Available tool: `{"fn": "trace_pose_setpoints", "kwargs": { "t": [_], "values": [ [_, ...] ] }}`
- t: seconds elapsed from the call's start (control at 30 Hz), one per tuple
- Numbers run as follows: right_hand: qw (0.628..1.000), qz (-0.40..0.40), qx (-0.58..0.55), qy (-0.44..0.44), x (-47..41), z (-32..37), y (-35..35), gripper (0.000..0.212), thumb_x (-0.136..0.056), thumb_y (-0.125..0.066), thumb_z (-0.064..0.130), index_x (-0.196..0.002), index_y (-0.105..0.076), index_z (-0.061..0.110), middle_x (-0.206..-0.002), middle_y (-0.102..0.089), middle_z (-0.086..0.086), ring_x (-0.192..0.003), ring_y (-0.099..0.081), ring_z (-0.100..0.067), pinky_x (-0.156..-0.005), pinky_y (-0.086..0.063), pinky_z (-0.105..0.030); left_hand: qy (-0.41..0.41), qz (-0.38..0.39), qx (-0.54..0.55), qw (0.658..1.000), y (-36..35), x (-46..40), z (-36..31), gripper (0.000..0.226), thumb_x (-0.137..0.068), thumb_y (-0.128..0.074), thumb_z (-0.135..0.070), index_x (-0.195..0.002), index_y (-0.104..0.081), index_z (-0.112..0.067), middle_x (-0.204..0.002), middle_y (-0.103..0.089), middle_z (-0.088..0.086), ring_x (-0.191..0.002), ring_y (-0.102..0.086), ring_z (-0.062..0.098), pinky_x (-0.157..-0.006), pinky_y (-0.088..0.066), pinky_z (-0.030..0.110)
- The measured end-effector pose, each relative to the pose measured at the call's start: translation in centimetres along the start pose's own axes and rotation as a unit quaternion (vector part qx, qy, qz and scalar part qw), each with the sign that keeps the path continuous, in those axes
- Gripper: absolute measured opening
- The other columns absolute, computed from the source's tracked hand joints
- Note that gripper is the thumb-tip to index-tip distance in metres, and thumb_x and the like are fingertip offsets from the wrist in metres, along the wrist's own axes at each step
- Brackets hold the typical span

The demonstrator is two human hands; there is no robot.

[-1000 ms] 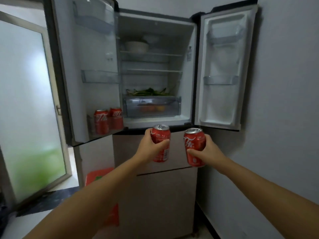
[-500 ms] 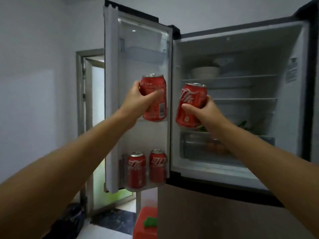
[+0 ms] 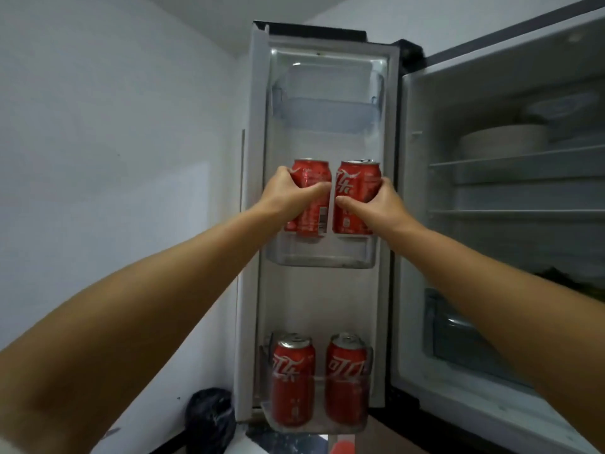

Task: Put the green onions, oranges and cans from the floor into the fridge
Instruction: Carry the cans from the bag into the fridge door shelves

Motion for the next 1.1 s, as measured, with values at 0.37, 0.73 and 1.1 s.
{"fn": "trace_pose_setpoints", "kwargs": {
  "t": [0.37, 0.73, 1.1],
  "values": [
    [0.989, 0.096, 0.114, 0.004, 0.1, -2.1, -0.5, 0.083, -0.076, -0.075, 0.043, -0.136, -0.028, 0.01, -0.12, -0.055, -0.001, -0.106, -0.059, -0.019, -0.086, -0.052, -0.032, 0.047, -0.02, -0.065, 0.997, -1.3, 1.1, 2.6, 0.059, -0.075, -0.072, -0.048, -0.117, -0.055, -0.012, -0.103, -0.069, 0.007, -0.087, -0.07, 0.018, -0.078, -0.059, 0.036],
    [0.976, 0.094, 0.189, 0.052, 3.0, -1.1, 0.7, 0.1, -0.087, -0.06, 0.048, -0.151, 0.011, 0.017, -0.137, -0.052, -0.014, -0.116, -0.058, -0.03, -0.091, -0.048, -0.036, 0.028, -0.041, -0.178, 0.983, -2.2, 4.9, 1.6, 0.078, -0.081, -0.069, -0.043, -0.139, -0.027, -0.014, -0.132, -0.053, 0.009, -0.114, -0.059, 0.024, -0.095, -0.052, 0.04],
    [0.993, 0.008, 0.083, 0.086, 10.9, -5.5, 0.3, 0.085, -0.089, -0.061, 0.035, -0.151, -0.004, 0.02, -0.157, -0.013, -0.008, -0.145, -0.016, -0.022, -0.114, -0.024, -0.038, 0.004, -0.081, -0.251, 0.965, -1.4, 12.1, 4.2, 0.084, -0.084, -0.065, -0.045, -0.149, -0.018, -0.02, -0.15, -0.031, 0.006, -0.138, -0.032, 0.02, -0.114, -0.032, 0.045]
  ]
}}
Point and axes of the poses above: each hand's wrist, its own x-axis away from the middle knuckle, its own y-axis out of the back of the hand, z = x × y, the point moved 4 cm from there along -x, towards the middle knuckle
